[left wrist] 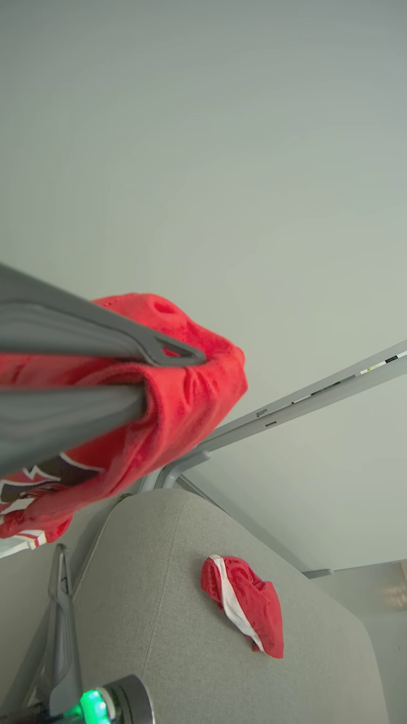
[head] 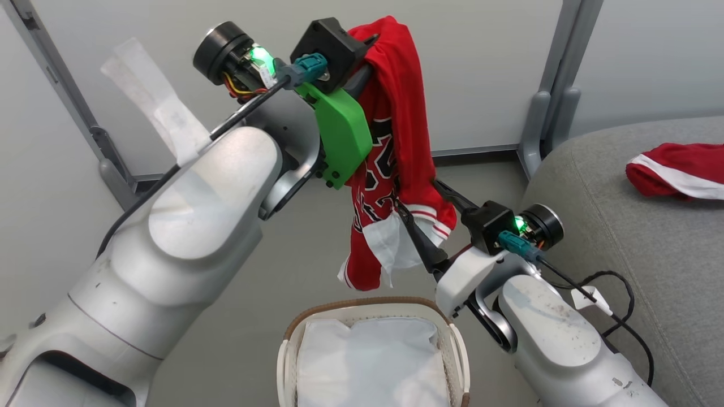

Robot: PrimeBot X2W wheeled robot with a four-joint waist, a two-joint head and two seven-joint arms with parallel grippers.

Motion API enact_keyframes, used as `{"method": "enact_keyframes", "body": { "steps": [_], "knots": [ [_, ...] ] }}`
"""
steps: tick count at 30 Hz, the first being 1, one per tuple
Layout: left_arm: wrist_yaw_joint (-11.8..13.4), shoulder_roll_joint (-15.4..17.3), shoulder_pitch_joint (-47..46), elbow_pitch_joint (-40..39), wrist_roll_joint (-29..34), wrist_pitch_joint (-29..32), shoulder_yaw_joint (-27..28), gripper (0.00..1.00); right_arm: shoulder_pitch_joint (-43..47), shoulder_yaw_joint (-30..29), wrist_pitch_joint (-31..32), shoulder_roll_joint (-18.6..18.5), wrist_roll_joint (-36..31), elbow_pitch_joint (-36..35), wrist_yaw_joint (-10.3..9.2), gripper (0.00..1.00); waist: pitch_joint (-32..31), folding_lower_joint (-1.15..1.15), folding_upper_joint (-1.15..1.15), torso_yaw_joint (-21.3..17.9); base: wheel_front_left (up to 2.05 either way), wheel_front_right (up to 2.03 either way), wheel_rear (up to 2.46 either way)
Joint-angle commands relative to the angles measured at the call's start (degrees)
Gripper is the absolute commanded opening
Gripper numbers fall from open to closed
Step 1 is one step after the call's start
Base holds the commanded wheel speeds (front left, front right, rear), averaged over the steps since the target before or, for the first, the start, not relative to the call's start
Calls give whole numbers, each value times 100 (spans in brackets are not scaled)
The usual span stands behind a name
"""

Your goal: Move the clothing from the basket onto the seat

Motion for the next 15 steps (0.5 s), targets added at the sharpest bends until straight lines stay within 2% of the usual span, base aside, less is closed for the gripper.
{"method": "enact_keyframes", "body": {
  "steps": [1, 6, 12, 13, 14, 15],
  "knots": [
    [9, -57, -103, -13, -62, 16, -15, 0, -96, 42, -12, -20, 71, 102, -7, 100, -33, 1, 0, 86, 0, 0, 0],
    [-19, -243, -176, -72, -101, 9, -143, 0, -345, 170, -12, -21, 157, 503, -7, 100, -76, 1, 0, 206, 0, 0, 0],
    [-41, -317, -181, -388, -134, 1, -306, 0, -498, 324, -12, -20, 287, 744, -7, 100, -102, 1, 0, 319, 0, 0, 0],
    [-44, -312, -170, -450, -132, 2, -325, 0, -528, 346, -12, -20, 302, 774, -7, 88, -105, 1, 0, 332, 0, 0, 0],
    [-42, -304, -150, -529, -144, 5, -347, 0, -566, 355, -13, -22, 316, 805, -7, 50, -108, 1, 0, 349, 0, 0, 0],
    [-44, -295, -132, -590, -156, 13, -364, 0, -594, 361, -12, -23, 323, 822, -8, 40, -110, 1, 0, 361, 0, 0, 0]
  ]
}}
